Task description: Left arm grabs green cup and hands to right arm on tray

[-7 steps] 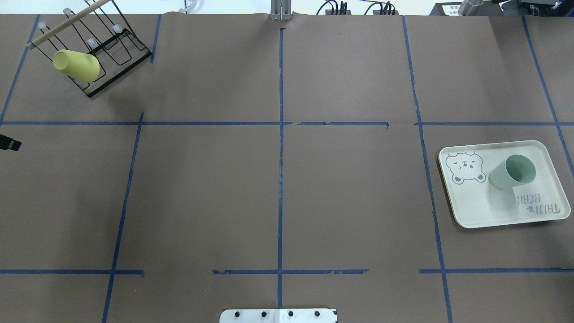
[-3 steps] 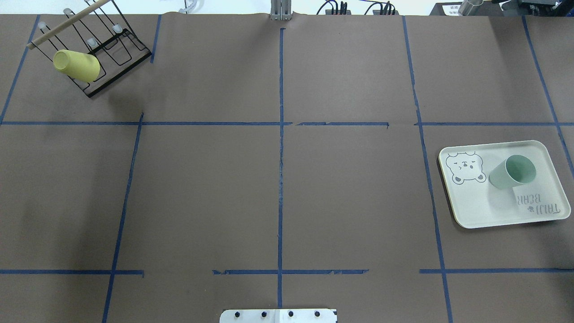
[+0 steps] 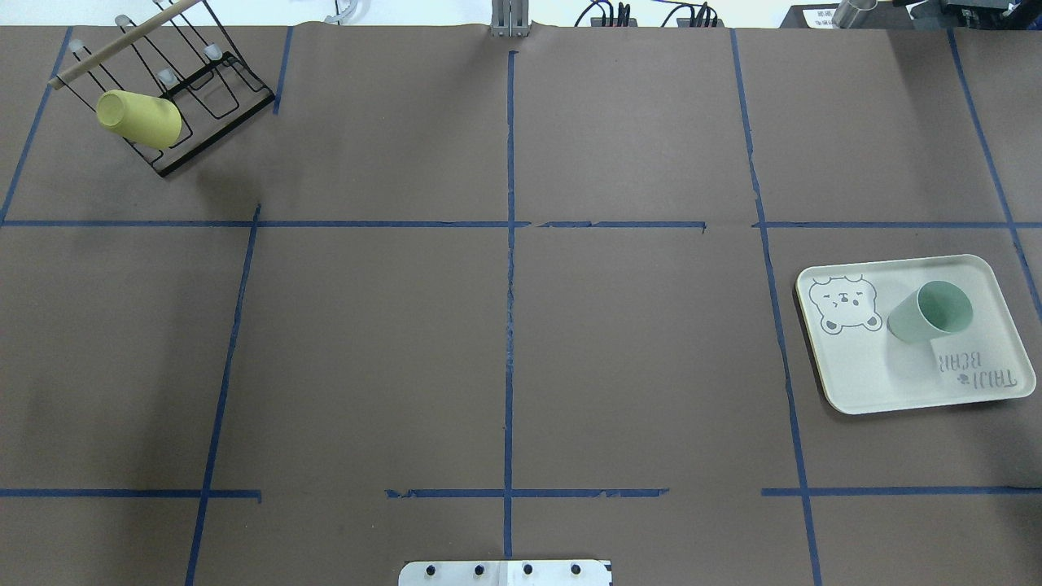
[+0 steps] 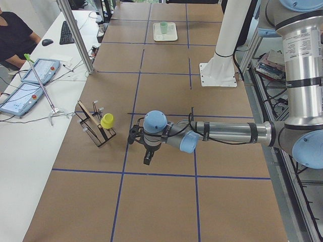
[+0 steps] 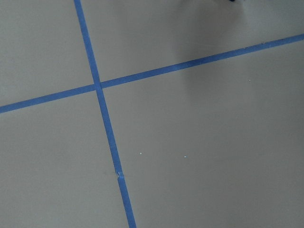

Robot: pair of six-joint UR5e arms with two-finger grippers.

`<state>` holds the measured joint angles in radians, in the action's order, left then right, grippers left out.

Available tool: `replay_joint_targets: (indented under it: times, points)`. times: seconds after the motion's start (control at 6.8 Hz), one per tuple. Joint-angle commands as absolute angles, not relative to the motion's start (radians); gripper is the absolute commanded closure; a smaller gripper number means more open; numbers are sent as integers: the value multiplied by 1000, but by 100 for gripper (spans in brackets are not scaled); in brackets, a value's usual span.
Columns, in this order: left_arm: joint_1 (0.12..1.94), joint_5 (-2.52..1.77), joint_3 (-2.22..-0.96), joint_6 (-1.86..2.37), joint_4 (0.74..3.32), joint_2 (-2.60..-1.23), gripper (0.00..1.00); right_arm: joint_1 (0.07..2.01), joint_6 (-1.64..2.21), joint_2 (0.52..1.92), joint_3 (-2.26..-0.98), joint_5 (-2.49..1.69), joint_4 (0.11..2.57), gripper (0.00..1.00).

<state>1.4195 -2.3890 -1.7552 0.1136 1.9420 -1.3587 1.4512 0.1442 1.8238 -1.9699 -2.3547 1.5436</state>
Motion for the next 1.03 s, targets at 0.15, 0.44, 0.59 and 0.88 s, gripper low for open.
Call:
replay_joint_targets:
  times: [0.15,0.44,0.59,0.88]
  points:
    - [1433,-2457,-1761,83,1937,-1303,0,1450,134,1844,-1953,-2355,1548,0]
    - [1425,-2464,-1776,75,1898,-1302,0,1451,109,1848,-1957,-2356,1569,0]
    - [1425,-2470,-1820,71,1822,-1302,0,1453,82,1850,-1963,-2356,1598,0]
    - [1474,-2468,-1914,-57,1611,-1305,0,1486,-20,1838,-1971,-2352,1705,0]
